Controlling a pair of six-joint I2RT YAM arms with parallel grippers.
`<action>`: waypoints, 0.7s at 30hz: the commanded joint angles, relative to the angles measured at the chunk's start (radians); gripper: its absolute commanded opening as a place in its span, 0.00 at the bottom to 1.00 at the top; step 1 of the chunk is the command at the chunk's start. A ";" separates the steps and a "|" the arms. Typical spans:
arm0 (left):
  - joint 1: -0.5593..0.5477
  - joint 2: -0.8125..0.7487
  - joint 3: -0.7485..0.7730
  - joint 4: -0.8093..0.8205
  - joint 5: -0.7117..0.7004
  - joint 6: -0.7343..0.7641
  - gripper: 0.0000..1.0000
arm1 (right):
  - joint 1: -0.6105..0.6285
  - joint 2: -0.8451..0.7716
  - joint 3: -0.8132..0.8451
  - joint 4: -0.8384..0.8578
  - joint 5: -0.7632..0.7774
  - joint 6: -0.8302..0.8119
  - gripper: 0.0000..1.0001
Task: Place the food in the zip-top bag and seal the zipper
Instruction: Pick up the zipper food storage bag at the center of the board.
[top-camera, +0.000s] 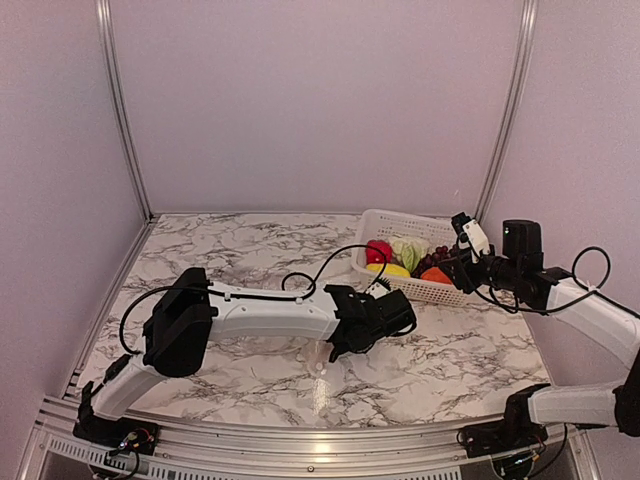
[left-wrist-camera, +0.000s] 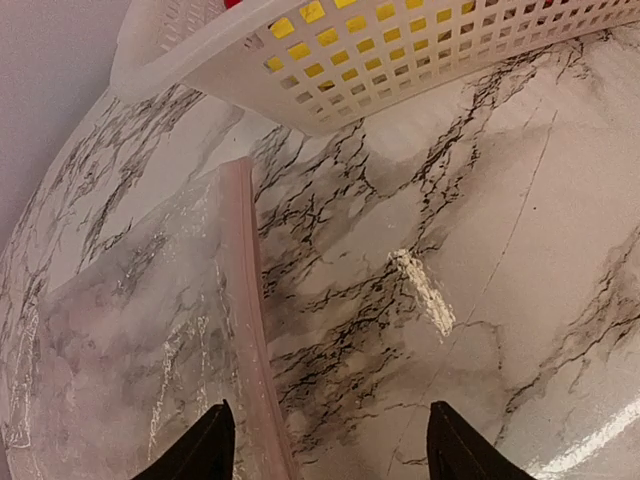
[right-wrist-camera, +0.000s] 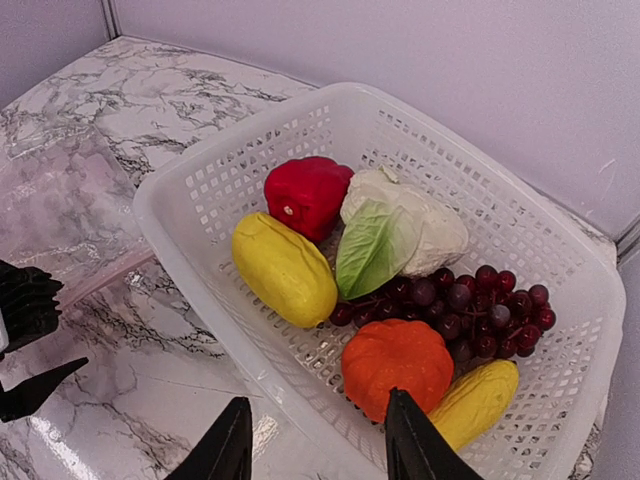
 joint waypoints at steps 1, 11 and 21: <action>0.015 0.053 0.021 -0.081 -0.049 -0.031 0.68 | -0.006 0.006 -0.001 0.003 -0.013 -0.002 0.43; 0.048 0.055 -0.006 -0.148 -0.153 -0.056 0.30 | -0.007 0.010 -0.001 0.001 -0.019 -0.005 0.43; 0.147 -0.345 -0.316 0.004 -0.047 -0.028 0.00 | 0.025 0.012 0.022 -0.026 -0.165 -0.042 0.43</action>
